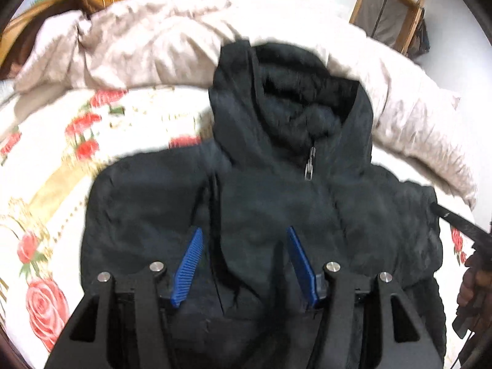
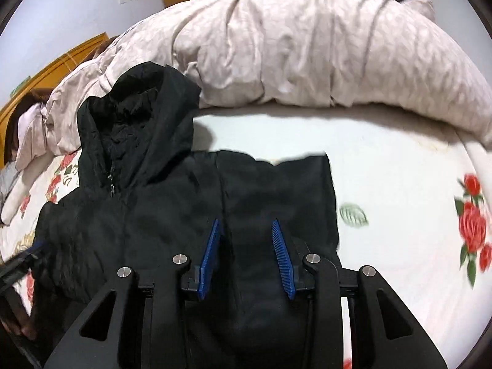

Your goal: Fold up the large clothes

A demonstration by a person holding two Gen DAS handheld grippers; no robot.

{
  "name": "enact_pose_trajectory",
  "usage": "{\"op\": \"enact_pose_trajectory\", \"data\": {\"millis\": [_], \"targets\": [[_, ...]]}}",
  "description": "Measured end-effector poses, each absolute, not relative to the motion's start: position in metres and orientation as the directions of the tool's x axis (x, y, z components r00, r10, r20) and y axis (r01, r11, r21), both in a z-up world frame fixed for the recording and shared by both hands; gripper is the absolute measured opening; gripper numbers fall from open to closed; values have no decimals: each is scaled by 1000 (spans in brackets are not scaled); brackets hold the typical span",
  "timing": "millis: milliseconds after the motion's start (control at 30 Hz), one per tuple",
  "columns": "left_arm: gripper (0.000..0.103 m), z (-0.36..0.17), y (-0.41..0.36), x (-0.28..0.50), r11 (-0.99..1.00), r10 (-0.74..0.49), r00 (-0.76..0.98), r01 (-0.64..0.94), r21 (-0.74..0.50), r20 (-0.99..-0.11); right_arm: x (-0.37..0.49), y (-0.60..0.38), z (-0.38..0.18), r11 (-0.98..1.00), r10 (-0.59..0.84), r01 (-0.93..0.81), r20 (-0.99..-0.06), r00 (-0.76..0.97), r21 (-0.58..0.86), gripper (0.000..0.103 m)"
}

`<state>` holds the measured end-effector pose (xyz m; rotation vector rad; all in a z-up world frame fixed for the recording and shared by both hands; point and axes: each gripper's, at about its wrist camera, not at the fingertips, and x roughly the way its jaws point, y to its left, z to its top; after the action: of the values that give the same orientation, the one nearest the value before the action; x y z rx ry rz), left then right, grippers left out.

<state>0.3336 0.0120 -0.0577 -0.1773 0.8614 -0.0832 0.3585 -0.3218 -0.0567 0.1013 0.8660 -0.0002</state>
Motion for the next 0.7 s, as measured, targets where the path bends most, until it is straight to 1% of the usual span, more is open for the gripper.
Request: {"op": "enact_pose_trajectory", "data": {"millis": [67, 100, 167, 200, 233, 367, 533, 633, 700], "targets": [[60, -55, 11, 339, 984, -137, 666, 4, -179, -733, 376, -311, -69, 997, 43, 22, -781, 623, 73, 37], [60, -59, 11, 343, 981, -146, 656, 3, -191, -740, 384, -307, -82, 998, 33, 21, -804, 593, 56, 37], [60, -76, 7, 352, 978, -175, 602, 19, -206, -779, 393, -303, -97, 999, 15, 24, -825, 565, 34, 37], [64, -90, 5, 357, 981, -172, 560, 22, -193, -811, 395, -302, -101, 999, 6, 23, -825, 565, 23, 37], [66, -99, 5, 358, 981, -173, 541, 21, -192, -823, 395, -301, -102, 1000, 3, 22, -822, 569, 18, 37], [66, -100, 6, 357, 983, -168, 545, 26, -184, -821, 388, -303, -91, 999, 7, 28, -824, 567, 28, 37], [66, -78, 5, 337, 988, -129, 584, 5, -156, -801, 343, -310, -47, 995, 60, 19, -765, 641, 94, 37], [66, -63, 4, 321, 989, -129, 630, 24, -147, -766, 324, -307, -44, 993, 85, 5, -760, 645, 115, 37], [66, -61, -1, 316, 987, -150, 638, 59, -147, -755, 321, -300, -57, 994, 90, -11, -780, 619, 106, 37]]}}
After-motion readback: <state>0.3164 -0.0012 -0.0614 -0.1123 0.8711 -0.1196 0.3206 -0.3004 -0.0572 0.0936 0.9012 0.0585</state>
